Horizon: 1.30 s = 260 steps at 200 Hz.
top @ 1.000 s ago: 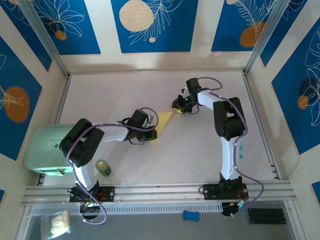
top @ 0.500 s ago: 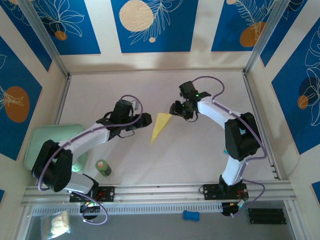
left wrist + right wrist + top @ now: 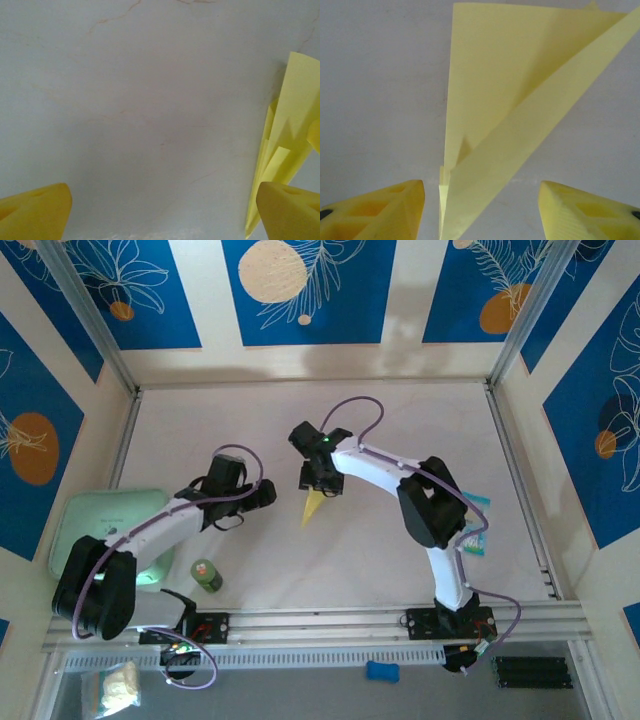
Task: Fold a paper plane with a square sheet of paper (pick it up from the middle)
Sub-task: Turn over the paper plane at the center of the table.
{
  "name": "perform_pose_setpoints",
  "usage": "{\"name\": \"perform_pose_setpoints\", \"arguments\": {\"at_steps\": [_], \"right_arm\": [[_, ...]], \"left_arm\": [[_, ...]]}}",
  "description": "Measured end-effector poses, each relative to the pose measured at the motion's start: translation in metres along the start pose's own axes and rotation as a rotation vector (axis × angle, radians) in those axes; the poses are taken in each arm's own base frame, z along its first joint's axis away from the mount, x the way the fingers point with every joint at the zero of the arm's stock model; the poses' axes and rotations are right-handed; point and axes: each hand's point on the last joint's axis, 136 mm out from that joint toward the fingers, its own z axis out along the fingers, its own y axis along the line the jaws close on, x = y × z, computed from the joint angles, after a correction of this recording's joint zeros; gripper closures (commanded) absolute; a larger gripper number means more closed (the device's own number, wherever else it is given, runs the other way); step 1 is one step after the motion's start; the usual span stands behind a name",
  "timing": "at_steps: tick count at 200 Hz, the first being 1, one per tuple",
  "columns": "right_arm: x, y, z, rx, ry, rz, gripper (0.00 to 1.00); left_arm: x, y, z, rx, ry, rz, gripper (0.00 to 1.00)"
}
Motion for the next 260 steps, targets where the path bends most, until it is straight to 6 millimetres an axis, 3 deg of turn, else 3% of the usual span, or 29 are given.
{"name": "perform_pose_setpoints", "arguments": {"at_steps": [73, 109, 137, 165, 214, 260], "right_arm": [[-0.003, -0.012, 0.006, 0.139, 0.005, 0.034, 0.5], [0.0, -0.017, 0.006, 0.158, 0.015, 0.04, 0.61], [0.001, -0.016, 0.008, 0.151, 0.021, 0.044, 0.63], [0.007, -0.02, 0.017, 0.146, 0.046, 0.052, 0.72], [0.009, -0.022, 0.025, 0.117, 0.066, 0.083, 0.95], [0.004, -0.015, 0.003, -0.043, 0.03, 0.071, 1.0]], "left_arm": [[0.006, 0.008, 0.001, -0.018, 0.012, -0.005, 0.04], [0.006, 0.008, 0.001, -0.017, 0.012, -0.006, 0.04], [0.006, 0.008, 0.001, -0.017, 0.012, -0.006, 0.03], [0.006, 0.008, 0.001, -0.017, 0.012, -0.006, 0.03], [0.006, 0.008, 0.001, -0.017, 0.012, -0.007, 0.02], [0.003, 0.011, 0.001, -0.017, 0.007, -0.024, 0.02]]}}
